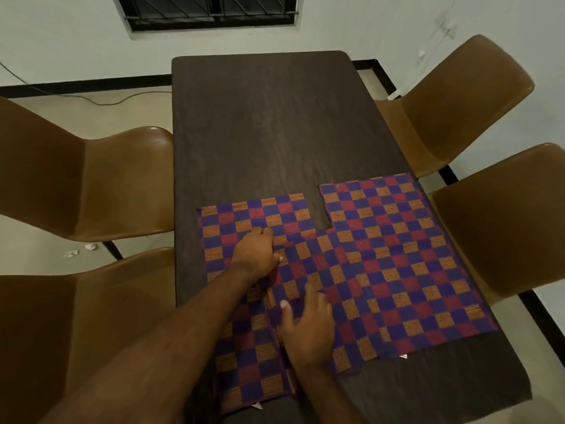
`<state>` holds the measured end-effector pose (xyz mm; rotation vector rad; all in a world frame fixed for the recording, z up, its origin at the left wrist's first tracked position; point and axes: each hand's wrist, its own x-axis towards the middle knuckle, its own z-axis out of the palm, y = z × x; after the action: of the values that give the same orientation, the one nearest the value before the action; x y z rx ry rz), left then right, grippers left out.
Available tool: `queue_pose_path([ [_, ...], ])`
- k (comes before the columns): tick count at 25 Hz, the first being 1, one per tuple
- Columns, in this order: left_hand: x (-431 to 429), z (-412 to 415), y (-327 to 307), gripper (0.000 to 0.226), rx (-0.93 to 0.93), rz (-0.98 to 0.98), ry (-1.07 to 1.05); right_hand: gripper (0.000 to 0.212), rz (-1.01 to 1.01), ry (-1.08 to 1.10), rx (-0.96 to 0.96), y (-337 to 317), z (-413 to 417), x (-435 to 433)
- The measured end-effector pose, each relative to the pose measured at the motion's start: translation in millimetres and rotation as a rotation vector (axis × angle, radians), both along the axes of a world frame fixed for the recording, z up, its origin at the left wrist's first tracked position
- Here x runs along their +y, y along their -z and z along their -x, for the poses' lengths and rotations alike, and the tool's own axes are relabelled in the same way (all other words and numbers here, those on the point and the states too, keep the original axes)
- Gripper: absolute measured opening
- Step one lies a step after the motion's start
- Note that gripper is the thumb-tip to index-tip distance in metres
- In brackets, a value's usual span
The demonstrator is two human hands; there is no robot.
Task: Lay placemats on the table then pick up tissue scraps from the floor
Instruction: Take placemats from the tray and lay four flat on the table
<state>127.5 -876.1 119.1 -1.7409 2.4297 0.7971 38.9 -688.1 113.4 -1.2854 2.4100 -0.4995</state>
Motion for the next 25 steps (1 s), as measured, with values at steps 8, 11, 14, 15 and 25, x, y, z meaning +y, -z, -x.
queue_pose_path([
  [8,-13.3,2.6,4.0,0.032,-0.015,-0.246,-0.134,0.069,-0.202,0.302,0.154,0.5,120.0,0.1],
  [11,-9.7,-3.8,2.2,0.015,0.085,-0.238,-0.080,0.059,-0.150,0.307,0.077,5.1,119.3,-1.4],
  [14,-0.9,-13.7,-5.9,0.013,0.245,-0.206,-0.063,0.047,-0.094,0.283,0.043,3.3,118.5,-3.1],
  [15,3.1,-17.6,-11.6,0.016,0.309,-0.209,-0.073,0.044,-0.056,0.276,0.025,1.4,118.7,-4.0],
  [25,78.2,-82.6,-23.2,0.005,0.939,-0.422,-0.875,0.047,0.112,-0.422,0.068,-75.3,126.6,-182.7],
])
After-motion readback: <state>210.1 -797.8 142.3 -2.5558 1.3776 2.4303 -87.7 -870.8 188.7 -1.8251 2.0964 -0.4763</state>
